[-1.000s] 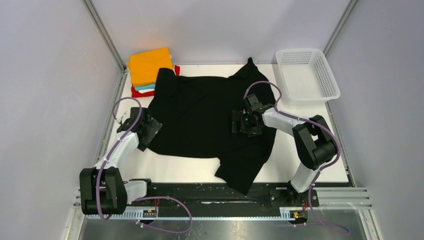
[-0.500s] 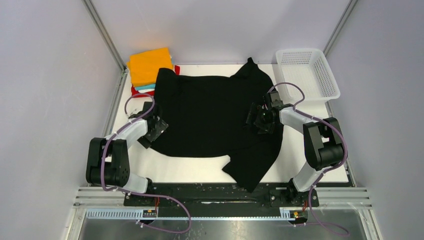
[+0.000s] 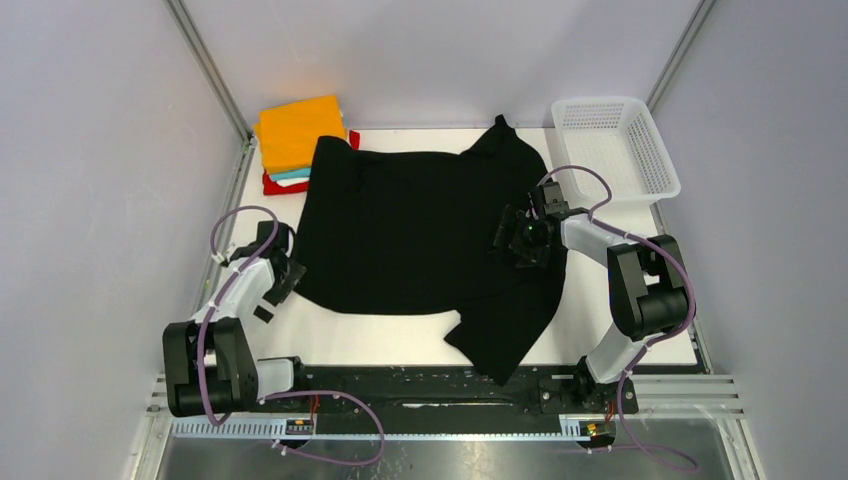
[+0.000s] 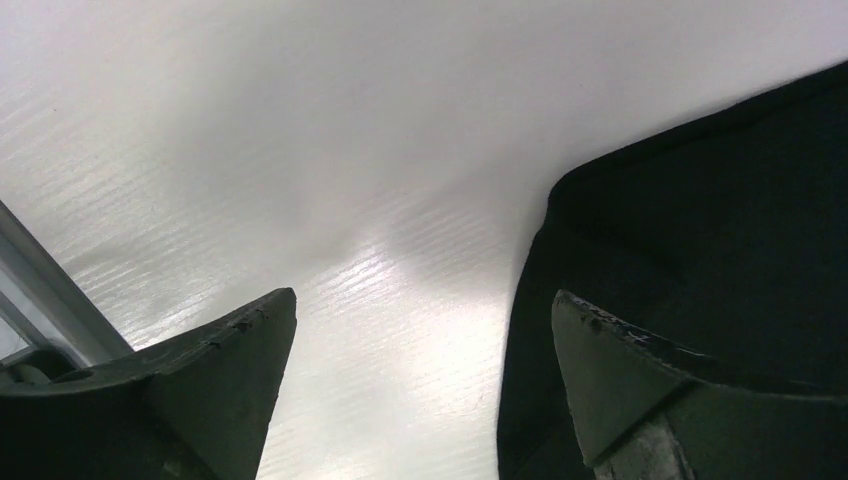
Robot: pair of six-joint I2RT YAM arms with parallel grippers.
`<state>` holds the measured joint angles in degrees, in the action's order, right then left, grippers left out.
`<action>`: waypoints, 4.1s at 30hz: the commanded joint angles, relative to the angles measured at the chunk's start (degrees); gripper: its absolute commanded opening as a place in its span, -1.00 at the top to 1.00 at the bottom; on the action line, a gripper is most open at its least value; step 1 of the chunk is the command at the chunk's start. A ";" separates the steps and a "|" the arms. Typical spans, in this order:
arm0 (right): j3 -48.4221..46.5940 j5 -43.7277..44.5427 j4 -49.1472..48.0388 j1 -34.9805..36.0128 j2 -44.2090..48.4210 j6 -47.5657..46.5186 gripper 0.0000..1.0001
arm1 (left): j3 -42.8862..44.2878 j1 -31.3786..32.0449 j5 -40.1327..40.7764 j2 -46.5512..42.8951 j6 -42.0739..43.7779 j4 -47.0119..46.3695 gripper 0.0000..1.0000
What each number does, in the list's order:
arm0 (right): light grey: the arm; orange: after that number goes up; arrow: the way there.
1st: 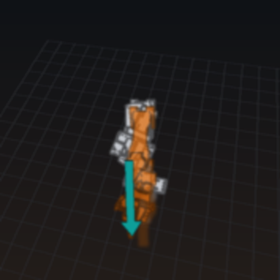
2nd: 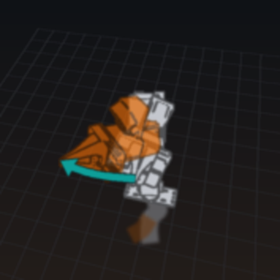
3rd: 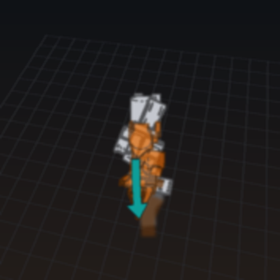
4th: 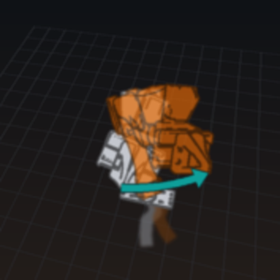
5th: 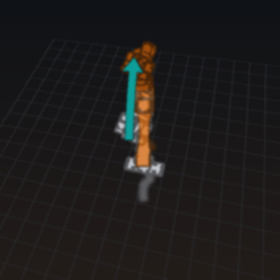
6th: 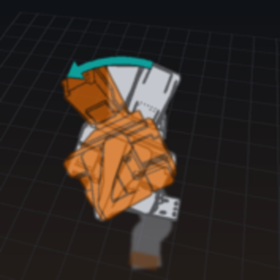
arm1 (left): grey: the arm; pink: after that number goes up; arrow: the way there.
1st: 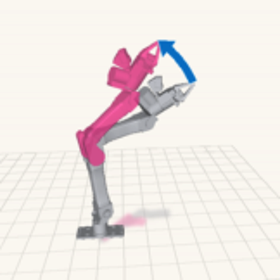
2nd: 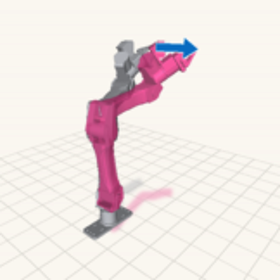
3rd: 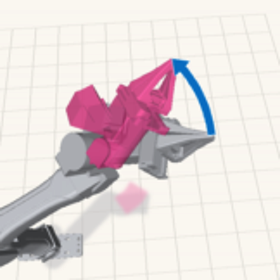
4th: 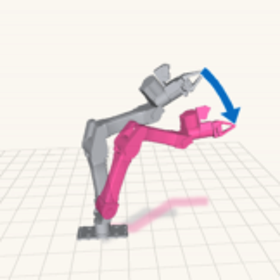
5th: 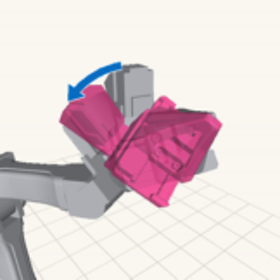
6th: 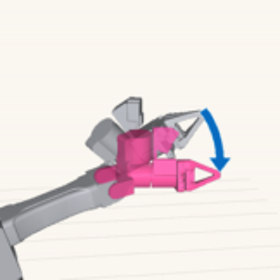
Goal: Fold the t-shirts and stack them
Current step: Flatten out the tshirt
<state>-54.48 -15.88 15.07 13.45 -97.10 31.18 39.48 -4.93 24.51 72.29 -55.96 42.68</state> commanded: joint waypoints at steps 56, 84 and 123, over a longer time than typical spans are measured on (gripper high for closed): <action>3.49 0.91 1.97 -1.48 -0.95 -1.55 -0.99 | 8.07 5.81 -0.94 9.01 2.78 -4.32 -0.95; 3.52 0.63 1.73 -1.50 -0.94 -1.78 -0.99 | 13.77 6.25 4.24 19.13 0.55 3.00 1.00; 2.76 0.34 2.44 -1.50 -1.67 -1.91 -0.99 | -1.64 6.39 4.40 -0.14 -5.96 11.45 0.33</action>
<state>-53.39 -17.93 13.67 12.36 -96.60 31.18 38.24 1.45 27.49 75.72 -60.51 52.88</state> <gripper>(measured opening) 0.993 0.295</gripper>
